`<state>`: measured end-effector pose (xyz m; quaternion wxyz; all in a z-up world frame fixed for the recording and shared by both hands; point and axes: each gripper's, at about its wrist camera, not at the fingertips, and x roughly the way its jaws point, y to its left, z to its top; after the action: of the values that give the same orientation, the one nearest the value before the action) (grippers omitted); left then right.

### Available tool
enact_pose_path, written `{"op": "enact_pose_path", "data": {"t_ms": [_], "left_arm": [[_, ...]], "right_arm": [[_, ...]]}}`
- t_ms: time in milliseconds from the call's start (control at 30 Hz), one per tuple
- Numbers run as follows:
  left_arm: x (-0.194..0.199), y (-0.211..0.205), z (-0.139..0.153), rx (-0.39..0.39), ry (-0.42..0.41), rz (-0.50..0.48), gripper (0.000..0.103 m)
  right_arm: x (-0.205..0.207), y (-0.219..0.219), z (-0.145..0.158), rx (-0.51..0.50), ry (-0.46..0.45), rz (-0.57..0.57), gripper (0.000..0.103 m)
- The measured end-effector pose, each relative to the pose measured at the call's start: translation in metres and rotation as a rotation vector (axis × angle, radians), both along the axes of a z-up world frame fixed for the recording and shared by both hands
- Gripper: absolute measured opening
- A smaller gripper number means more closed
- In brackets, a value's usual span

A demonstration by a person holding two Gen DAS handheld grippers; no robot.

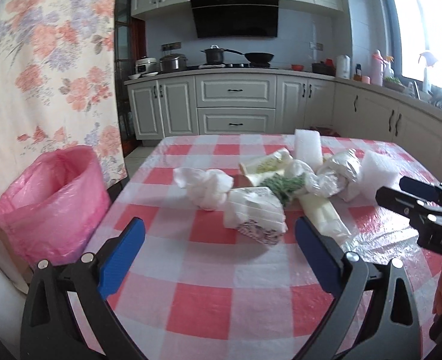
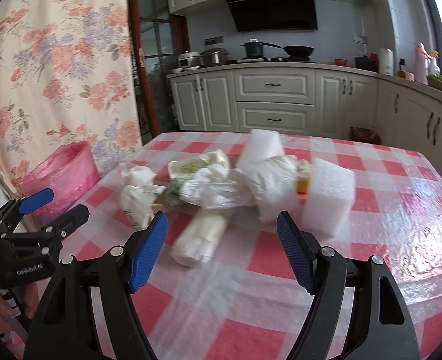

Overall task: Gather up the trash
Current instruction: 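Move both grippers back over the table items, then grasp the white foam block with the right gripper while the left grasps the white rolled packet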

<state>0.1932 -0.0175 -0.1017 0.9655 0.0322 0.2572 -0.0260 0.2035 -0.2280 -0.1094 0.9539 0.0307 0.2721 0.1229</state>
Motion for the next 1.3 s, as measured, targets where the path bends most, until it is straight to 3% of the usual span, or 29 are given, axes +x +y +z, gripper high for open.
{"op": "enact_pose_path", "data": {"t_ms": [467, 700, 967, 1100, 1167, 1300], "left_arm": [[0.036, -0.040, -0.014, -0.058, 0.046, -0.059, 0.097], [0.045, -0.067, -0.019, -0.068, 0.074, -0.122, 0.096], [0.067, -0.092, -0.026, -0.048, 0.121, -0.146, 0.087], [0.082, -0.105, -0.032, -0.027, 0.168, -0.145, 0.078], [0.091, -0.110, -0.037, -0.012, 0.209, -0.152, 0.069], [0.101, -0.115, -0.045, 0.008, 0.261, -0.163, 0.066]], "right_arm": [[0.044, -0.060, -0.022, -0.041, 0.072, -0.194, 0.072], [0.073, -0.075, -0.027, -0.038, 0.098, -0.239, 0.072], [0.091, -0.083, -0.030, -0.028, 0.125, -0.260, 0.071], [0.090, -0.089, -0.030, 0.004, 0.125, -0.279, 0.052], [0.092, -0.092, -0.031, 0.012, 0.128, -0.281, 0.050], [0.091, -0.091, -0.030, 0.008, 0.123, -0.275, 0.050]]}}
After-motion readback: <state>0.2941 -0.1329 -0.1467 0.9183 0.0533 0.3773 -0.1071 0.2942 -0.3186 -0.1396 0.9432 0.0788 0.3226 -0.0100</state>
